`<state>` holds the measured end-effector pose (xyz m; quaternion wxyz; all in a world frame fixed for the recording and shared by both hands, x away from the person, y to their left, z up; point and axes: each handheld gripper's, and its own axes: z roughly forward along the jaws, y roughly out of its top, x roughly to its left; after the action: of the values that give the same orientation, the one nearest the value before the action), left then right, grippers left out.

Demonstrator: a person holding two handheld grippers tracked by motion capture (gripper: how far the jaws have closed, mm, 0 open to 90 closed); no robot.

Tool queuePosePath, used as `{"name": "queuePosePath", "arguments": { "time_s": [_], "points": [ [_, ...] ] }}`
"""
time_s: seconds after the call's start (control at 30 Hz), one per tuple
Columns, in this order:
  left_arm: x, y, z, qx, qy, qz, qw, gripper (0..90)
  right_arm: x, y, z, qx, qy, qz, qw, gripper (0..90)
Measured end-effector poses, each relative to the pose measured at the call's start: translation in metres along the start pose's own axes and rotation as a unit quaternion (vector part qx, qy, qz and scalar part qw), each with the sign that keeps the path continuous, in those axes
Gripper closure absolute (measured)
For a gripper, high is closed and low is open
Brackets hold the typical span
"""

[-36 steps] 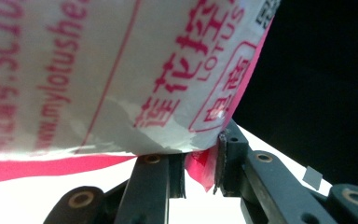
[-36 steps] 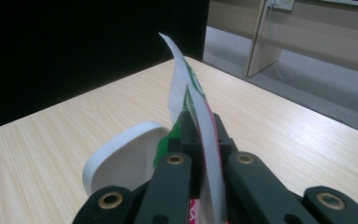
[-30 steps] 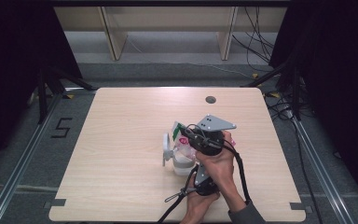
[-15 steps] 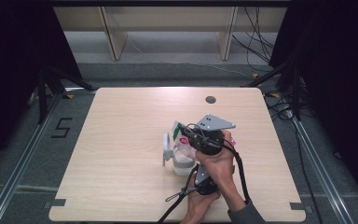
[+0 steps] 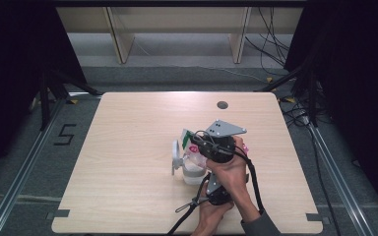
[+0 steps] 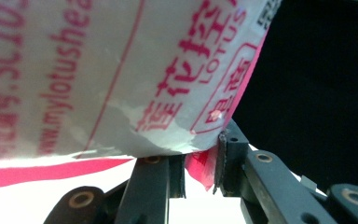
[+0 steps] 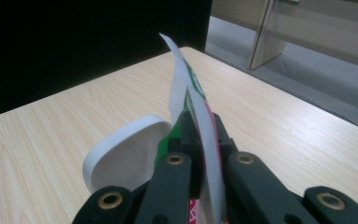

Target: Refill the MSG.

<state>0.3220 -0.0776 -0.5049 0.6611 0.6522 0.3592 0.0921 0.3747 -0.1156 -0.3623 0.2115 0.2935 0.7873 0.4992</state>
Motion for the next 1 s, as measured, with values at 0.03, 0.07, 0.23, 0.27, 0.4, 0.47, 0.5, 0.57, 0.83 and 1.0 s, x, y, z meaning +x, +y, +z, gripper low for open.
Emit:
{"name": "queuePosePath", "arguments": {
  "time_s": [0.03, 0.07, 0.23, 0.27, 0.4, 0.47, 0.5, 0.57, 0.83, 1.0],
  "points": [
    [0.0007, -0.0001, -0.0001, 0.003, 0.001, 0.002, 1.0000, 76.2, 0.0005, 0.0000, 0.0001, 0.005, 0.007, 0.007, 0.9999, 89.6],
    [0.0006, -0.0002, 0.0000, 0.002, 0.000, 0.000, 1.0000, 76.2, 0.0000, -0.0002, -0.0001, 0.001, 0.000, 0.002, 1.0000, 89.6],
    [0.0006, -0.0008, 0.0001, -0.002, 0.001, 0.001, 1.0000, 76.2, -0.0002, 0.0002, 0.0004, 0.001, 0.010, 0.008, 0.9999, 89.6],
    [0.0004, -0.0007, 0.0003, -0.003, 0.001, 0.000, 1.0000, 76.2, -0.0004, 0.0001, -0.0001, 0.003, 0.006, 0.007, 1.0000, 89.6],
    [0.0010, -0.0004, -0.0006, 0.003, 0.002, 0.003, 1.0000, 76.2, -0.0008, 0.0006, -0.0008, 0.003, 0.005, 0.006, 1.0000, 89.6],
    [0.0010, 0.0000, -0.0008, 0.004, 0.001, 0.001, 1.0000, 76.2, -0.0016, 0.0001, 0.0001, 0.002, 0.006, 0.006, 1.0000, 89.6],
    [0.0008, 0.0000, -0.0006, 0.002, 0.000, 0.001, 1.0000, 76.2, -0.0012, 0.0002, -0.0005, 0.003, 0.007, 0.009, 0.9999, 89.6],
    [0.0011, -0.0002, -0.0007, 0.003, 0.002, 0.003, 1.0000, 76.2, -0.0026, 0.0007, -0.0012, 0.002, 0.002, -0.003, 1.0000, 89.6],
    [0.0009, 0.0002, -0.0005, 0.003, 0.000, 0.001, 1.0000, 76.2, 0.0008, 0.0002, -0.0013, 0.003, 0.006, 0.024, 0.9997, 89.6],
    [0.0015, 0.0007, 0.0004, 0.007, -0.012, 0.002, 0.9999, 76.2, -0.0009, 0.0005, -0.0001, 0.004, 0.010, 0.015, 0.9998, 89.6]
  ]
}}
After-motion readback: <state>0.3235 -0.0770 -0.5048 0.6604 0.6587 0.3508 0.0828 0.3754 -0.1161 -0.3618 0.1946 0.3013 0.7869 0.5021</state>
